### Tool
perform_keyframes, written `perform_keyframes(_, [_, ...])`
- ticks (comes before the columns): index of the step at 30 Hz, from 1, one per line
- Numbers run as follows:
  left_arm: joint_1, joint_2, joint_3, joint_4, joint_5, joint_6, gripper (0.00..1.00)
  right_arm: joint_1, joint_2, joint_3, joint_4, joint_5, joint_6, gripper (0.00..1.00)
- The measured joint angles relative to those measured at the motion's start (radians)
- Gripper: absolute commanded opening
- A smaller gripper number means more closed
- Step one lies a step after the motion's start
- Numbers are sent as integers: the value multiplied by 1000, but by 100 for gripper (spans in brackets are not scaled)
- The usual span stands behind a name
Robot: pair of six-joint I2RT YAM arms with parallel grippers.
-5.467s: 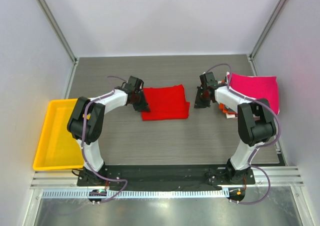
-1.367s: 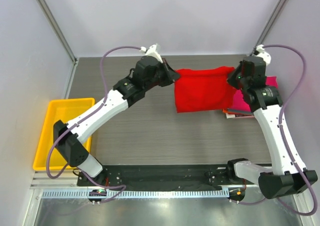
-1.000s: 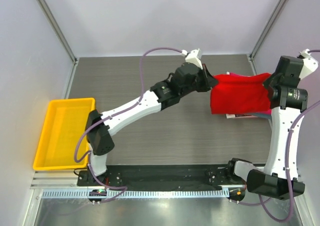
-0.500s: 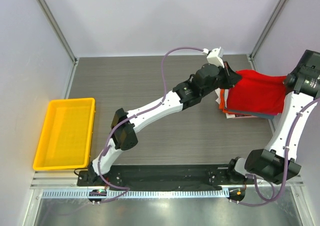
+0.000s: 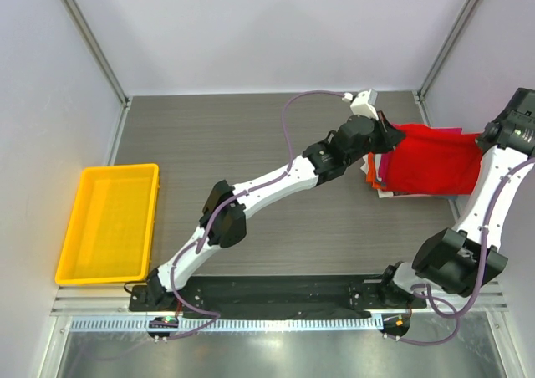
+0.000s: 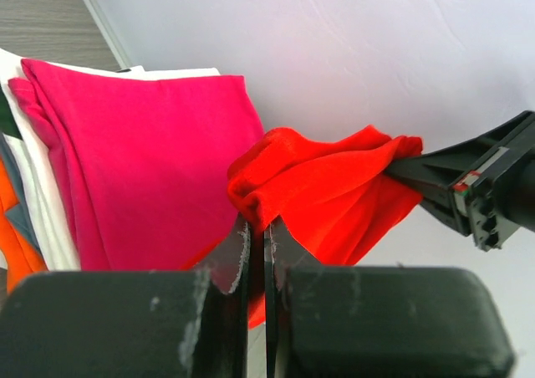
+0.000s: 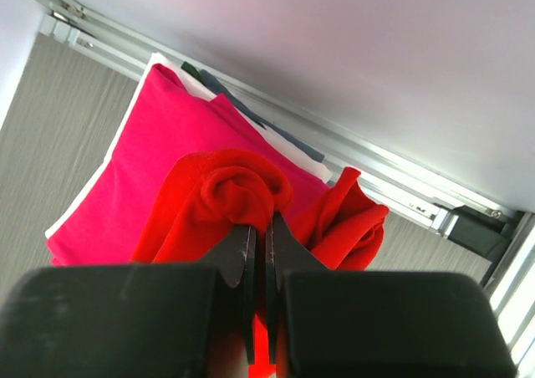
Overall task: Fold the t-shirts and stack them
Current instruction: Neatly place the folded tshirt to the corner
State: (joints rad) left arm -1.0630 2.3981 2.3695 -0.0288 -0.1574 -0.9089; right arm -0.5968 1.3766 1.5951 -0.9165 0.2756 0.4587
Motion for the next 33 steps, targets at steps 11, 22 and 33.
perform_keyframes(11, [6, 11, 3, 31, 0, -21, 0, -4, 35, -32, 49, -30, 21, 1])
perform_keyframes(22, [-5, 0, -29, 55, -4, -27, 0, -8, 35, -59, 64, -30, 23, 1])
perform_keyframes(33, [-20, -8, -28, 53, -24, -2, 0, -9, 33, -59, 67, -32, 23, 1])
